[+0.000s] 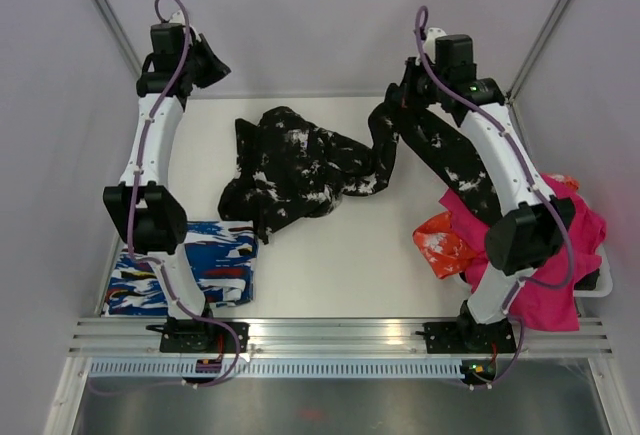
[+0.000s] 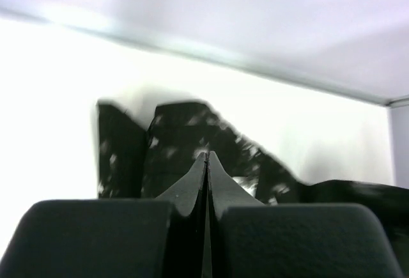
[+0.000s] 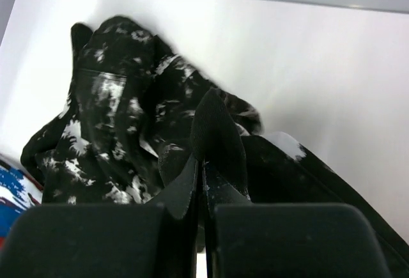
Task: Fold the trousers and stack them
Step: Flatten the trousers out
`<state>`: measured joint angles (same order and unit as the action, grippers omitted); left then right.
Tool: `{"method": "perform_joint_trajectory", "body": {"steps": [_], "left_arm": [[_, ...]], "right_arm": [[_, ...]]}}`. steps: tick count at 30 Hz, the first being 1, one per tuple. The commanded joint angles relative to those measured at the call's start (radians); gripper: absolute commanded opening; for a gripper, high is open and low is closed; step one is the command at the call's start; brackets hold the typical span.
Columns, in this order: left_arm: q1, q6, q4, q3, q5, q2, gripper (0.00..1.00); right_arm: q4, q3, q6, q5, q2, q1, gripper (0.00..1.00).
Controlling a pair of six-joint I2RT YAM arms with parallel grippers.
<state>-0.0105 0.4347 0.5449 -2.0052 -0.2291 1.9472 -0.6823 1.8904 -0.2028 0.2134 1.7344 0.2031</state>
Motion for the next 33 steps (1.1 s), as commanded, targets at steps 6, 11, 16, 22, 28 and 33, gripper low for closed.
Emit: {"method": "perform_joint_trajectory", "body": {"steps": [6,11,16,22,28,33], "left_arm": [[0.108,-0.040,0.047,-0.080,0.040,-0.126,0.02],[0.124,0.030,0.089,0.211,0.065,-0.162,0.26],[0.124,0.007,-0.028,0.445,0.034,-0.202,0.73],[0.124,-0.021,-0.204,0.603,-0.030,-0.120,0.78],[0.129,-0.022,-0.304,0.644,-0.073,-0.050,0.78],[0.133,-0.046,-0.287,0.652,-0.036,0.007,0.78]], "right_arm": [[0.156,-0.011,-0.040,0.061,0.117,0.110,0.00],[0.223,-0.205,-0.065,0.084,0.076,0.113,0.00],[0.264,-0.329,-0.067,0.084,0.103,0.195,0.00],[0.251,-0.318,-0.052,0.034,0.183,0.234,0.00],[0.236,-0.283,-0.034,-0.006,0.183,0.234,0.00],[0.221,-0.267,-0.032,-0.014,0.179,0.234,0.00]]}}
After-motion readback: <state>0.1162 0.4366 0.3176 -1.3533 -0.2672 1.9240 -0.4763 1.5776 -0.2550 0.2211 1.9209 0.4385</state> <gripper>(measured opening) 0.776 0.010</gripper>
